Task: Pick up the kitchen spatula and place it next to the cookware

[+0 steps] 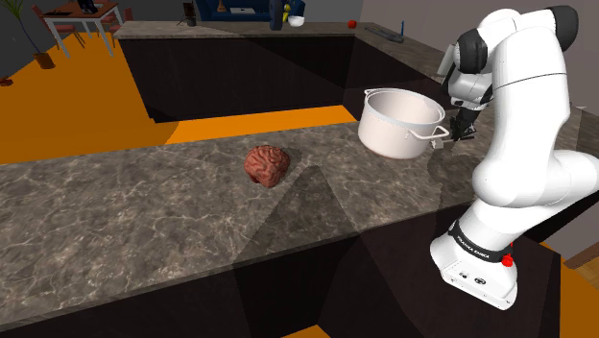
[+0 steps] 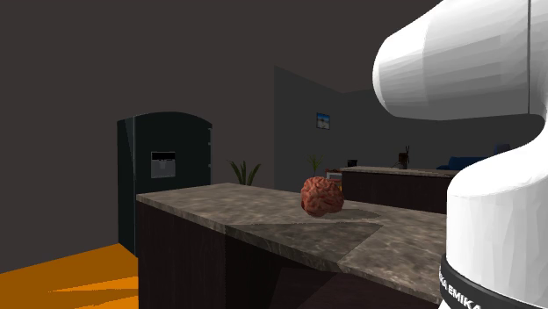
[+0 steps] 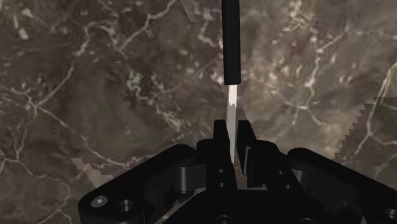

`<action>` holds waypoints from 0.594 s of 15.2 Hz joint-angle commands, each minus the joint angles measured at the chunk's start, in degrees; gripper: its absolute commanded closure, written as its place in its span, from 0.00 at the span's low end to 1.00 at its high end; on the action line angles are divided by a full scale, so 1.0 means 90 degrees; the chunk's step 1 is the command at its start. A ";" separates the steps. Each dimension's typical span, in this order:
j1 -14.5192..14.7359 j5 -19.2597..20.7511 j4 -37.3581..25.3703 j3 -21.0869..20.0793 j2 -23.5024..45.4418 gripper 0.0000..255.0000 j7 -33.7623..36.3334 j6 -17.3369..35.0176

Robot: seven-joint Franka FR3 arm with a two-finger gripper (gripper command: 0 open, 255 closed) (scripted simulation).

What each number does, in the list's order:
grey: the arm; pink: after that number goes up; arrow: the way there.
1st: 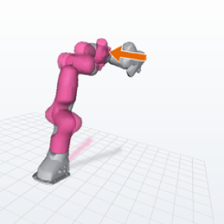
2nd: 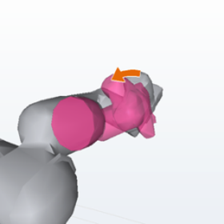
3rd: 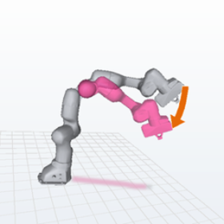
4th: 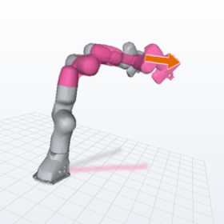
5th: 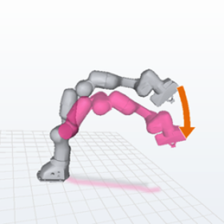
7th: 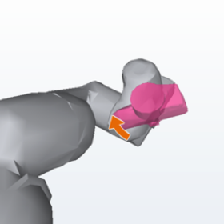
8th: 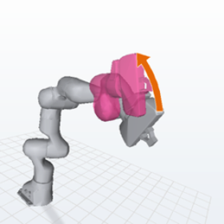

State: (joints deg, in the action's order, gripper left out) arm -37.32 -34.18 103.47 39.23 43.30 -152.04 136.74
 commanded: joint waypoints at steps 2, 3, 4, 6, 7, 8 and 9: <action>-0.0002 -0.0003 0.0000 -0.0004 0.0006 1.00 -0.0001 0.0004; -0.0001 -0.0004 0.0000 -0.0004 0.0006 1.00 -0.0001 0.0004; -0.0002 -0.0004 0.0000 -0.0004 0.0006 0.00 -0.0001 0.0004; -0.0002 -0.0007 0.0003 -0.0007 0.0009 0.00 -0.0003 0.0010; -0.0001 -0.0007 0.0004 -0.0007 0.0008 0.00 -0.0002 0.0010; 0.0000 -0.0007 0.0004 -0.0007 0.0008 0.00 -0.0001 0.0010; -0.0001 -0.0004 0.0000 -0.0004 0.0006 0.00 -0.0001 0.0004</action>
State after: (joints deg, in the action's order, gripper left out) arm -37.32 -34.23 103.49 39.18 43.36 -152.05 136.81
